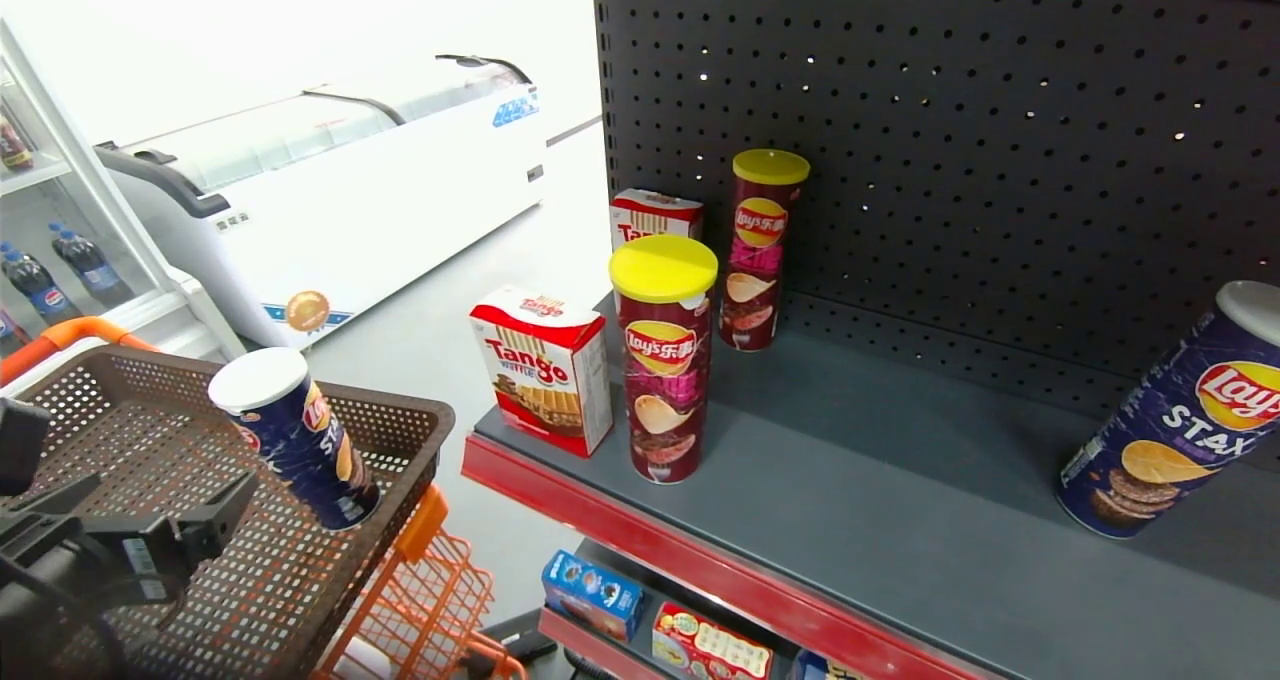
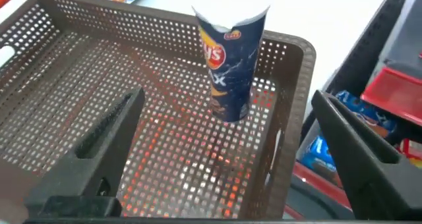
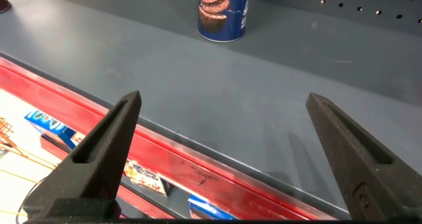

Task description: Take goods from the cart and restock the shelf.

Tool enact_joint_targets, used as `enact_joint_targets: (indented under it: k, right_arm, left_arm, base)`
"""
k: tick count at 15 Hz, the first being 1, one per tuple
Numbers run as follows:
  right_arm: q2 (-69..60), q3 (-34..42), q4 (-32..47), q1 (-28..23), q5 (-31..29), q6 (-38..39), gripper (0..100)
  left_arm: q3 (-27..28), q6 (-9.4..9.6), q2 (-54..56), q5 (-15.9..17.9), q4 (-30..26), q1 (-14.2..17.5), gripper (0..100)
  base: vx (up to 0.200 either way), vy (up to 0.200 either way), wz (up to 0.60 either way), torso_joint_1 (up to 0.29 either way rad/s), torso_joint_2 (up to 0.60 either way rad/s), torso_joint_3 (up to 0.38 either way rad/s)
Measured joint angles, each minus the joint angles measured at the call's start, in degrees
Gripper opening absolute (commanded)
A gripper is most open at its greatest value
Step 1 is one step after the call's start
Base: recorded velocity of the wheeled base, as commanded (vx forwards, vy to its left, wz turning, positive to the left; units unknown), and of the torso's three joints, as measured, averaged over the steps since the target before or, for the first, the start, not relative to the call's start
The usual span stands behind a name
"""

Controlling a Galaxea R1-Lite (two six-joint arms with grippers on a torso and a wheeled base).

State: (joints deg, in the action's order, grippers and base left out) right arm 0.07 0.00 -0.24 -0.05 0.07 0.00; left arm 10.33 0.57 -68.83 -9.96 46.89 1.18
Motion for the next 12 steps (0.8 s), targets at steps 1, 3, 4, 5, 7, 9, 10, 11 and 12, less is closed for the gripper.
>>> enact_joint_targets:
  k: [1,3,4,5,7,9,10,11,12]
  right_arm:
    - [0.00,0.00,0.00,0.02,0.02,0.00,100]
    - [0.00,0.00,0.00,0.05,0.00,0.00,100]
    - [0.00,0.00,0.02,0.05,0.00,0.00,100]
    - [0.00,0.00,0.00,0.05,0.00,0.00,100]
    - [0.00,0.00,0.00,0.05,0.00,0.00,100]
    - [0.00,0.00,0.00,0.05,0.00,0.00,100]
    - [0.00,0.00,0.00,0.05,0.00,0.00,100]
    - [0.00,0.00,0.00,0.05,0.00,0.02,100]
    - [0.00,0.00,0.00,0.05,0.00,0.00,100]
  left_arm:
    - [-0.30,-0.20,-3.58,0.00,3.23,0.11,100]
    - [-0.52,-0.46,-11.11,0.06,10.42,1.12,100]
    - [-0.44,-0.57,-14.63,0.15,13.60,1.73,100]
    - [0.09,-0.68,-18.25,0.30,17.10,2.28,100]
    - [1.49,-0.93,-24.22,0.49,20.82,2.61,100]
    - [3.58,-1.06,-28.86,0.49,22.05,2.43,100]
    - [5.05,-1.06,-30.78,0.50,22.20,2.29,100]
    - [6.77,-1.08,-32.63,0.50,22.22,2.15,100]
    - [8.58,-1.08,-34.19,0.50,22.28,2.06,100]
  base:
    - [0.000,0.000,0.00,0.000,0.00,0.000]
    - [0.000,0.000,0.00,0.000,0.00,0.000]
    - [0.000,0.000,0.00,0.000,0.00,0.000]
    - [0.000,0.000,0.00,0.000,0.00,0.000]
    - [0.000,0.000,0.00,0.000,0.00,0.000]
    - [0.000,0.000,0.00,0.000,0.00,0.000]
    - [0.000,0.000,0.00,0.000,0.00,0.000]
    - [0.000,0.000,0.00,0.000,0.00,0.000]
    - [0.000,0.000,0.00,0.000,0.00,0.000]
